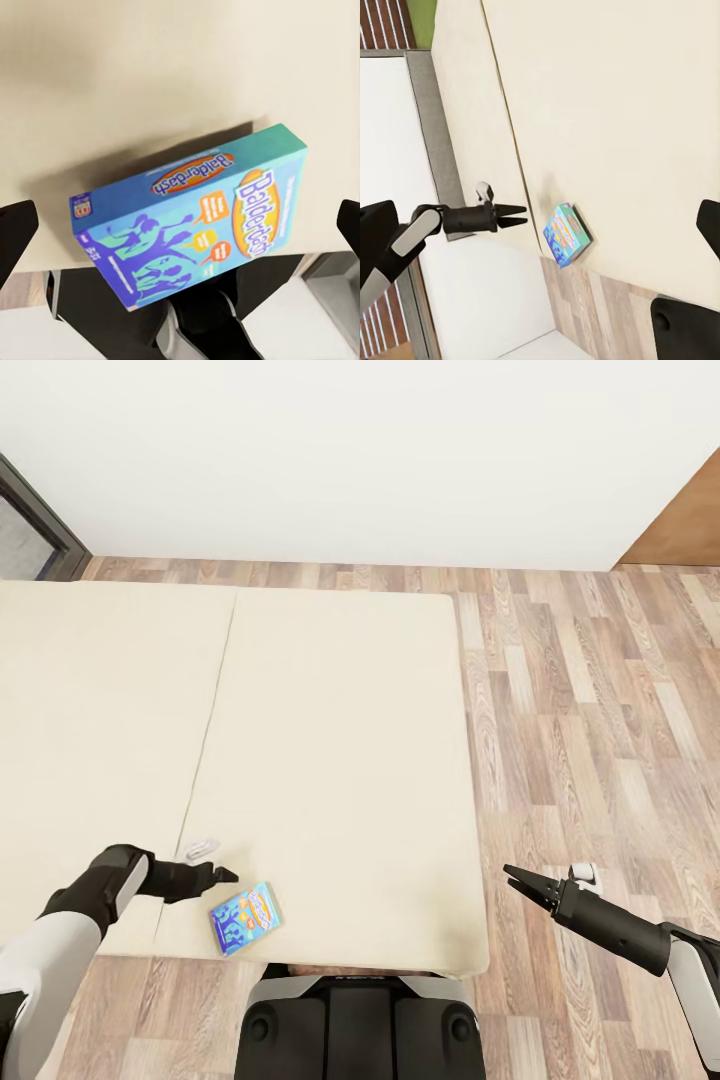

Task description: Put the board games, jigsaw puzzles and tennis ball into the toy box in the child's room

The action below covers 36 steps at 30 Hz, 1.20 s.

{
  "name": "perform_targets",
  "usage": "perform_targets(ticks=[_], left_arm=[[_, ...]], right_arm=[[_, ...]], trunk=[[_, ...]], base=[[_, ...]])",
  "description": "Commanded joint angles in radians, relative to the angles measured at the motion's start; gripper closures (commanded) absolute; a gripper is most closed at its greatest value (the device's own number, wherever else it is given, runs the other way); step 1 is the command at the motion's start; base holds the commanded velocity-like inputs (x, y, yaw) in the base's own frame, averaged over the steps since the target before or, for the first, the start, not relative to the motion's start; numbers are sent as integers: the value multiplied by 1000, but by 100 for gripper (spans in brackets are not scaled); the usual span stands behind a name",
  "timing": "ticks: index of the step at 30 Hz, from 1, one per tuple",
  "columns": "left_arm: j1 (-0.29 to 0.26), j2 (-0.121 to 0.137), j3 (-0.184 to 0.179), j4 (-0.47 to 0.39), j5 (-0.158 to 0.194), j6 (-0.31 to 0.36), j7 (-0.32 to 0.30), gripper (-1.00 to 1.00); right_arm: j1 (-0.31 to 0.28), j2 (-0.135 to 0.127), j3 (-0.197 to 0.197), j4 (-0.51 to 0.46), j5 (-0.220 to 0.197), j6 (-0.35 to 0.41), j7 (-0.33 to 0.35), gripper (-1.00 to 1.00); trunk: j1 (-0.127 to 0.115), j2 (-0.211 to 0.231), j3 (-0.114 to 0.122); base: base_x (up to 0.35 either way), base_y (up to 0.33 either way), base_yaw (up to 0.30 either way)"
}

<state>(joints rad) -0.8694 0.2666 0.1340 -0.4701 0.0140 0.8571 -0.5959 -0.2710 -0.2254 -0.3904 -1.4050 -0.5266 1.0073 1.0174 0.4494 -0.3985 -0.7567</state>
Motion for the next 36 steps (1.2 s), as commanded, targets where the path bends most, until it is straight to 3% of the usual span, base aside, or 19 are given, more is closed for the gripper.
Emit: perform_targets(ticks=[1,13,23,36], left_arm=[[0,-1,4,1,1,8,-1,-100],[0,-4,-6,57,-5,1,3,-100],[0,-8,-38,67,-6,-1,6,-100],[0,-18,-44,70,-5,-4,33,-100]], right_arm=[[0,0,-1,0,2,4,4,-100],[0,0,-1,0,2,4,4,-100],[0,0,-1,0,2,4,4,-100],[0,0,-1,0,2,4,4,-100]], trunk=[[1,-2,-1],[1,-2,-1],[1,-2,-1],[1,-2,-1]], base=[[0,0,0],[0,0,0],[0,0,0],[0,0,0]])
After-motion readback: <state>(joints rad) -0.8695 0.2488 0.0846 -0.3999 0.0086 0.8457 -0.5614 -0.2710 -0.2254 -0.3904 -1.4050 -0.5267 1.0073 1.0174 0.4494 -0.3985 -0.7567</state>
